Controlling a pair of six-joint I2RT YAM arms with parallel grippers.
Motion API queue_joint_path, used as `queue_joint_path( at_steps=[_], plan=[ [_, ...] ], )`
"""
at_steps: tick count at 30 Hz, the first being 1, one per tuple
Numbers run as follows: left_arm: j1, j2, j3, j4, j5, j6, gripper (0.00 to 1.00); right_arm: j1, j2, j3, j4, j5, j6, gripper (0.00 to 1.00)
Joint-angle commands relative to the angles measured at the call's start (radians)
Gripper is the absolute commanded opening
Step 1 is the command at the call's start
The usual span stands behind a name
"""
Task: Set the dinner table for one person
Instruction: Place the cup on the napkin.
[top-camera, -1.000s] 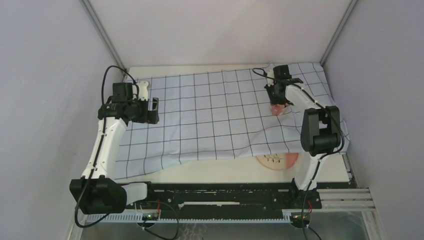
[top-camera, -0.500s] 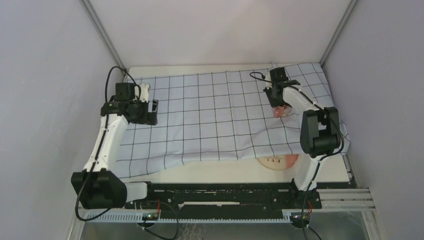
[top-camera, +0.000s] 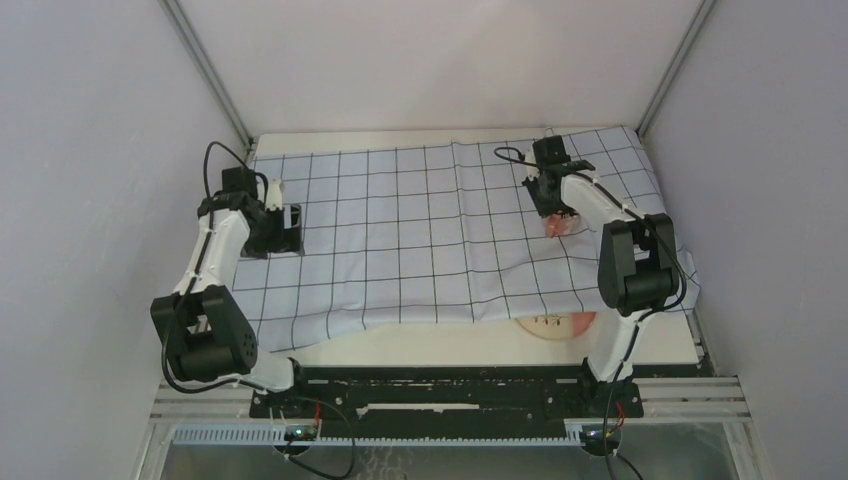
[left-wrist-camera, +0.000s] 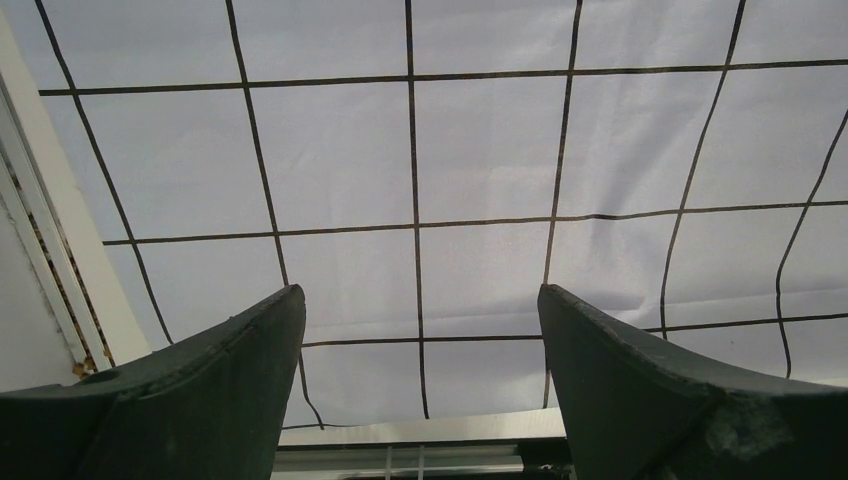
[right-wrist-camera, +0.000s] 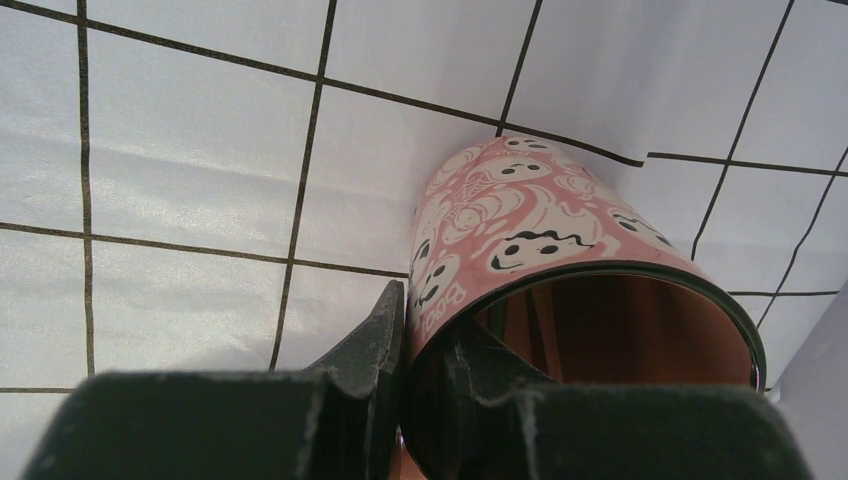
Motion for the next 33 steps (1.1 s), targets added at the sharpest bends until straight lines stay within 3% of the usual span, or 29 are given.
queue_joint_path(
  at_steps=[1, 18, 19, 21, 25, 29, 33],
  plan=[
    [-0.003, -0.027, 0.021, 0.020, -0.001, -0.014, 0.90, 0.015, -0.049, 0.041, -0.018, 0.013, 0.010, 0.00],
    [-0.003, -0.054, -0.033, 0.031, 0.037, 0.001, 0.91, -0.085, -0.057, 0.027, 0.007, -0.001, 0.036, 0.00],
    [-0.003, -0.055, -0.034, 0.031, 0.042, 0.002, 0.91, -0.098, -0.053, 0.029, 0.004, -0.013, 0.039, 0.03],
    [-0.003, -0.052, -0.032, 0.030, 0.048, 0.005, 0.91, -0.120, -0.042, 0.044, -0.011, -0.021, 0.047, 0.20],
    [-0.004, -0.047, -0.028, 0.019, 0.068, 0.010, 0.91, -0.160, -0.023, 0.053, -0.029, -0.011, 0.048, 0.38],
    [-0.005, -0.049, -0.035, 0.020, 0.079, 0.018, 0.91, -0.181, -0.030, 0.043, -0.037, -0.091, 0.059, 0.65],
    [-0.005, -0.052, -0.039, 0.018, 0.086, 0.024, 0.91, -0.163, -0.060, 0.042, -0.023, -0.123, 0.057, 0.68]
  ],
)
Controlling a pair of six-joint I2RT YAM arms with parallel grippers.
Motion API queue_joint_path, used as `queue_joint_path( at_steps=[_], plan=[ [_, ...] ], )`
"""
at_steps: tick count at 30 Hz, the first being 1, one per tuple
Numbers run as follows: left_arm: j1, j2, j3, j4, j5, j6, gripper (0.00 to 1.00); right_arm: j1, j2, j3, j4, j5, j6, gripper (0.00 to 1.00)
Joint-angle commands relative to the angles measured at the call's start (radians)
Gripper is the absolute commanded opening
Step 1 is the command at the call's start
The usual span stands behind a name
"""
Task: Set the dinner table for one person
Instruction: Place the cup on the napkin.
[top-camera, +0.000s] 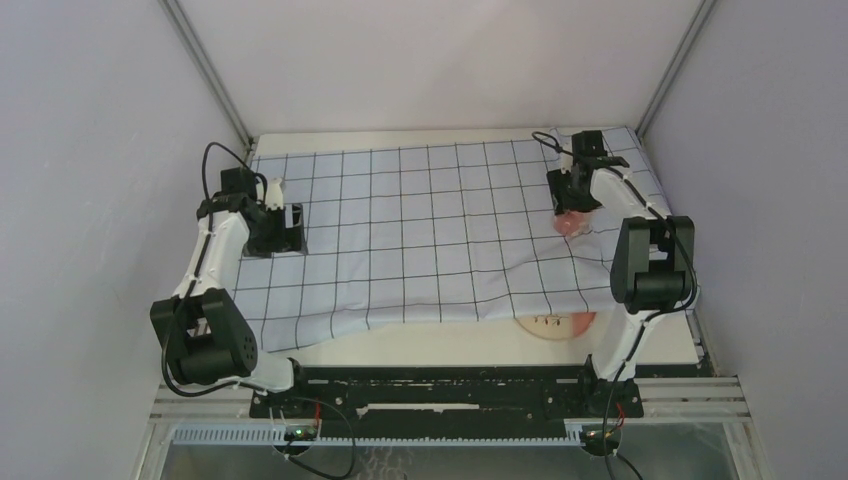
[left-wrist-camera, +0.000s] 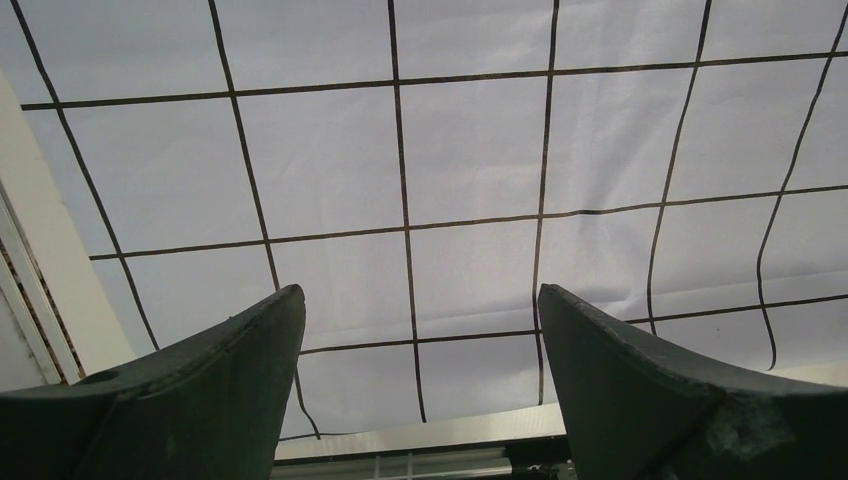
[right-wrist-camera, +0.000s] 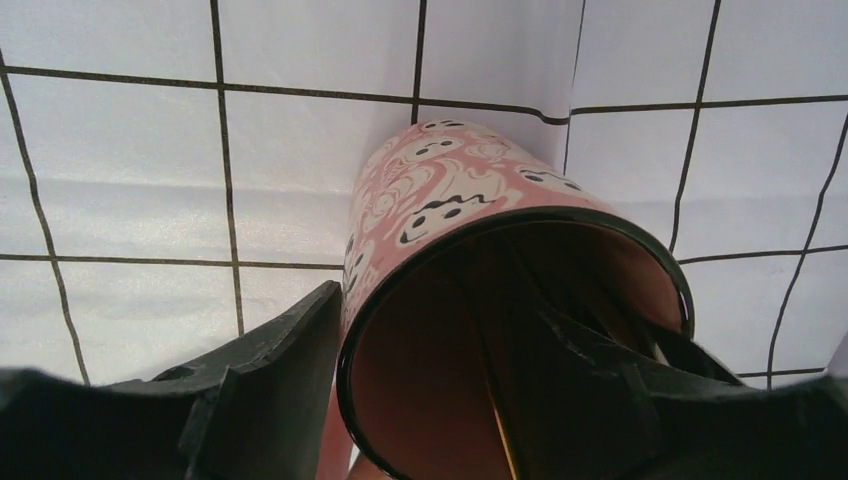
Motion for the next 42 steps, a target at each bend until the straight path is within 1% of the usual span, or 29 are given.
queue_joint_path(
  at_steps=[1, 11, 15, 21, 26, 27, 30, 33, 36, 40, 42],
  plan=[
    [-0.005, -0.039, -0.031, 0.007, 0.027, 0.022, 0.91, 0.019, -0.059, 0.027, 0.000, -0.026, -0.002, 0.68],
    [-0.006, -0.064, -0.032, 0.001, 0.017, 0.038, 0.91, 0.112, -0.067, 0.101, -0.008, -0.030, -0.009, 0.69],
    [-0.011, -0.082, -0.015, 0.001, 0.043, 0.031, 0.91, 0.150, -0.083, 0.175, -0.018, 0.004, -0.008, 0.70],
    [-0.053, -0.144, -0.016, 0.020, 0.034, 0.045, 0.91, 0.160, -0.105, 0.294, -0.031, 0.023, 0.007, 0.70],
    [-0.069, -0.145, -0.016, 0.009, -0.018, 0.042, 0.91, 0.163, -0.124, 0.371, -0.066, 0.037, 0.002, 0.70],
    [-0.069, -0.145, -0.018, 0.009, -0.010, 0.045, 0.91, 0.164, -0.135, 0.373, -0.068, 0.039, -0.002, 0.70],
    [-0.076, -0.144, -0.002, 0.006, 0.070, 0.036, 0.91, 0.167, -0.167, 0.383, -0.079, 0.055, -0.008, 0.71],
    [-0.134, -0.132, 0.051, 0.002, 0.084, 0.027, 0.91, 0.168, -0.210, 0.370, -0.090, 0.080, -0.021, 0.71],
    [-0.218, -0.114, 0.108, 0.026, 0.069, 0.023, 0.91, 0.166, -0.270, 0.312, -0.076, 0.144, -0.054, 0.71],
    [-0.344, -0.040, 0.258, 0.042, -0.010, 0.027, 0.91, 0.151, -0.394, 0.145, -0.032, 0.269, -0.074, 0.71],
    [-0.396, 0.031, 0.333, 0.042, 0.000, 0.031, 0.91, 0.132, -0.464, 0.052, -0.015, 0.297, -0.058, 0.71]
  ],
)
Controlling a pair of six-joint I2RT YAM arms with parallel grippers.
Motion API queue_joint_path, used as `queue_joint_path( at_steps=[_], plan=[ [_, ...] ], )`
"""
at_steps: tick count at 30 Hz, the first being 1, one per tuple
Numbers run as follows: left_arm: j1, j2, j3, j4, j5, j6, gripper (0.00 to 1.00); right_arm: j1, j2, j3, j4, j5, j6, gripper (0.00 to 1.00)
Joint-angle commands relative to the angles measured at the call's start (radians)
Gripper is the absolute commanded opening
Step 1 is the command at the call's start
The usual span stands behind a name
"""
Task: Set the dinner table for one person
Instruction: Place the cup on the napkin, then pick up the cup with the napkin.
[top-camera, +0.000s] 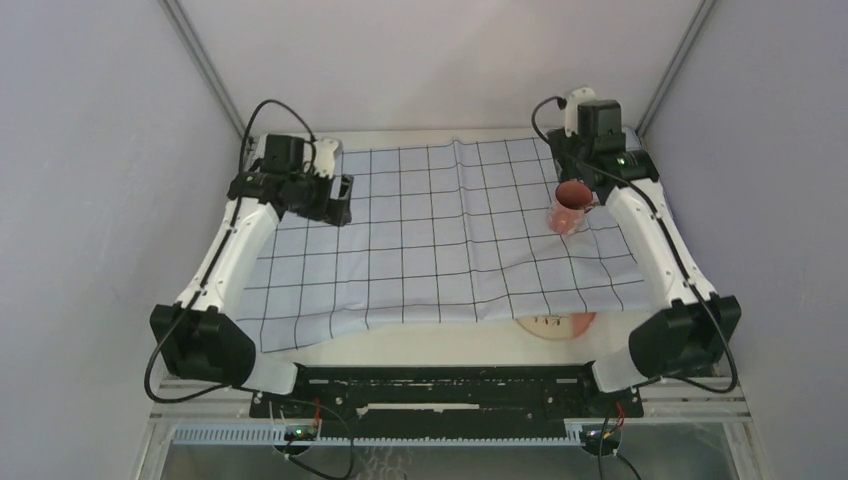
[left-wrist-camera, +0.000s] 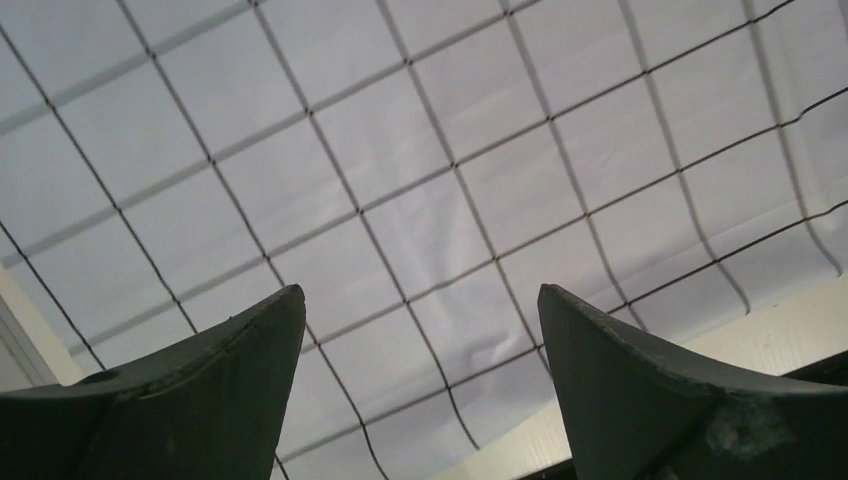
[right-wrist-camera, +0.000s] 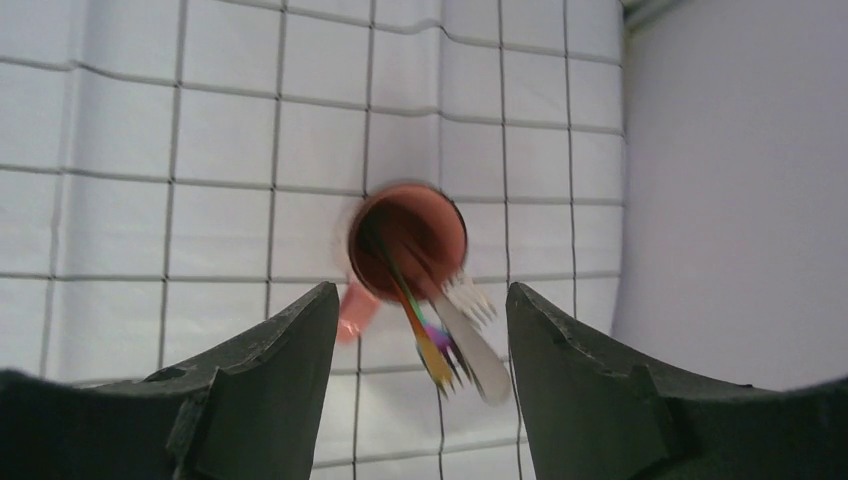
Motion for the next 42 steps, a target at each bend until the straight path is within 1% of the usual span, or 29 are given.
queue_joint_path(
  at_steps=[1, 4, 6, 9, 12, 14, 16, 18, 20, 24, 26, 28, 31, 34, 36, 38, 42],
  plan=[
    [-0.114, 0.118, 0.209, 0.044, -0.024, 0.004, 0.91, -0.036, -0.169, -0.171, 0.053, 0.132, 0.008, 0.71],
    [-0.184, 0.236, 0.336, 0.012, -0.017, -0.003, 0.90, -0.089, -0.266, -0.311, 0.032, 0.117, 0.064, 0.70],
    [-0.221, 0.309, 0.401, -0.005, -0.021, -0.012, 0.90, -0.146, -0.343, -0.412, 0.046, 0.071, 0.064, 0.70],
    [-0.229, 0.387, 0.465, -0.037, -0.036, -0.033, 0.90, -0.220, -0.483, -0.525, 0.040, 0.012, 0.026, 0.70],
    [-0.230, 0.403, 0.463, -0.032, -0.031, -0.037, 0.90, -0.290, -0.567, -0.582, -0.016, -0.003, -0.015, 0.70],
    [-0.232, 0.390, 0.449, -0.006, -0.024, -0.047, 0.90, -0.346, -0.609, -0.627, -0.020, -0.026, -0.043, 0.70],
    [-0.242, 0.387, 0.469, 0.008, -0.019, -0.054, 0.90, -0.414, -0.647, -0.658, -0.017, -0.070, -0.058, 0.70],
    [-0.262, 0.405, 0.519, -0.010, -0.014, -0.044, 0.90, -0.448, -0.641, -0.682, -0.049, -0.109, -0.061, 0.71],
    [-0.291, 0.429, 0.568, -0.035, -0.021, -0.023, 0.90, -0.463, -0.602, -0.710, -0.088, -0.123, -0.063, 0.70],
    [-0.354, 0.495, 0.674, -0.098, -0.061, 0.010, 0.90, -0.525, -0.565, -0.782, -0.049, -0.154, -0.104, 0.70],
    [-0.362, 0.517, 0.702, -0.115, -0.052, 0.011, 0.90, -0.548, -0.552, -0.790, -0.052, -0.196, -0.121, 0.69],
    [-0.403, 0.531, 0.720, -0.115, -0.047, 0.014, 0.90, -0.552, -0.555, -0.789, -0.062, -0.235, -0.136, 0.69],
    [-0.441, 0.556, 0.755, -0.112, -0.066, 0.041, 0.90, -0.558, -0.560, -0.791, -0.033, -0.236, -0.141, 0.69],
    [-0.483, 0.586, 0.785, -0.093, -0.087, 0.076, 0.90, -0.625, -0.587, -0.814, 0.033, -0.271, -0.142, 0.69],
    [-0.505, 0.624, 0.819, -0.086, -0.062, 0.093, 0.90, -0.673, -0.607, -0.827, 0.070, -0.283, -0.133, 0.69],
    [-0.511, 0.669, 0.877, -0.085, 0.009, 0.086, 0.91, -0.706, -0.612, -0.833, 0.086, -0.291, -0.131, 0.69],
    [-0.514, 0.769, 1.025, -0.045, 0.183, -0.001, 0.92, -0.733, -0.609, -0.834, 0.069, -0.307, -0.133, 0.69]
  ],
)
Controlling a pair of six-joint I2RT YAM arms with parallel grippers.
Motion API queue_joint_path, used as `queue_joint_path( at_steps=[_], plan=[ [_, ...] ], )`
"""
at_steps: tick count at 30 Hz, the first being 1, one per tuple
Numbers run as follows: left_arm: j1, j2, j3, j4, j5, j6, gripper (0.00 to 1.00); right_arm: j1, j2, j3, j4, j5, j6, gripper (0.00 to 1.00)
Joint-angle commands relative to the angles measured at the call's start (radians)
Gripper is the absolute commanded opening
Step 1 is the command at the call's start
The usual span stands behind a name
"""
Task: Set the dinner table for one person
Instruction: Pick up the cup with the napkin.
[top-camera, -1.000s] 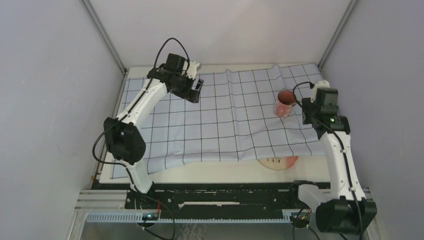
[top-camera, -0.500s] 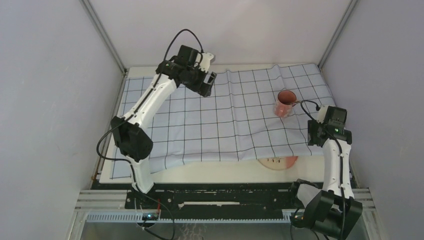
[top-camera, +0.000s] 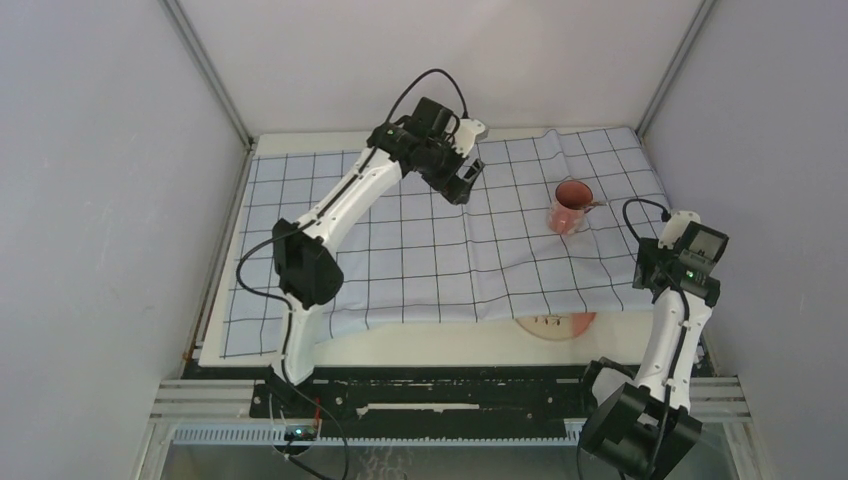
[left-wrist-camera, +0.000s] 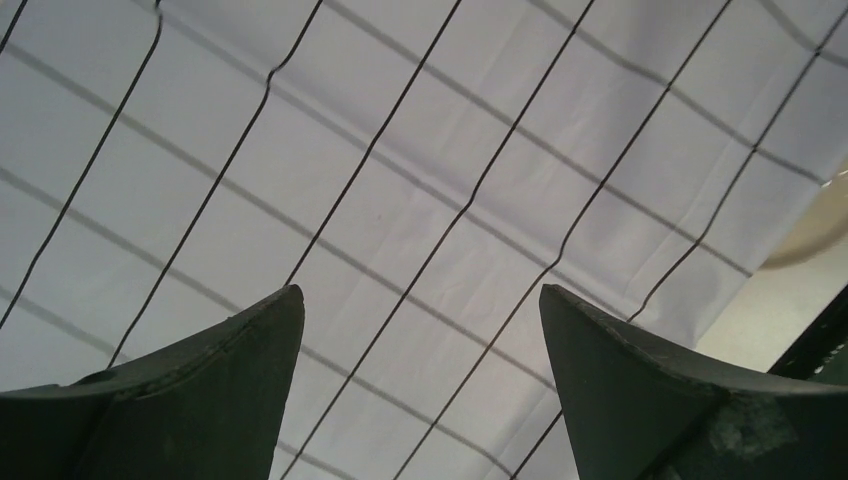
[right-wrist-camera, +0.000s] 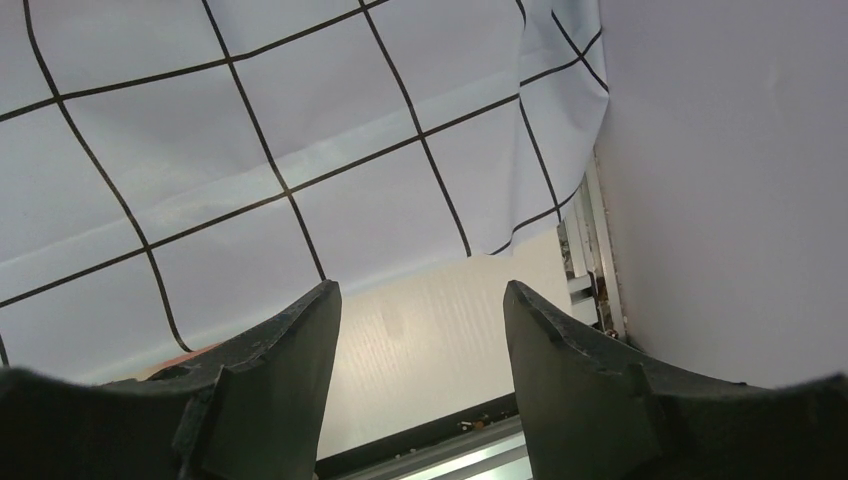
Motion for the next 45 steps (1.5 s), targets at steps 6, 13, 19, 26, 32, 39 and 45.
queue_joint_path(
  at_steps=[6, 13, 19, 26, 32, 39, 45],
  plan=[
    [-0.072, 0.138, 0.295, 0.084, 0.204, -0.100, 0.94, -0.028, -0.023, -0.009, 0.041, -0.125, -0.044, 0.69],
    [-0.107, 0.085, 0.176, 0.064, 0.119, -0.077, 0.94, 0.119, 0.049, 0.185, -0.005, -0.176, 0.052, 0.69],
    [0.060, -0.042, -0.051, 0.076, 0.101, -0.164, 0.93, 0.502, 0.193, 0.431, -0.066, 0.044, 0.142, 0.69],
    [0.407, -0.260, -0.416, 0.215, 0.110, -0.243, 0.92, 0.673, 0.392, 0.572, -0.054, 0.213, 0.166, 0.69],
    [0.553, -0.439, -0.698, 0.254, 0.098, -0.179, 0.92, 0.668, 0.528, 0.623, -0.028, 0.243, 0.135, 0.69],
    [0.624, -0.586, -0.846, 0.258, 0.079, -0.125, 0.92, 0.689, 0.653, 0.715, -0.038, 0.218, 0.143, 0.68],
    [0.688, -0.636, -0.917, 0.293, 0.089, -0.122, 0.92, 0.694, 0.754, 0.769, -0.049, 0.201, 0.153, 0.67]
  ],
)
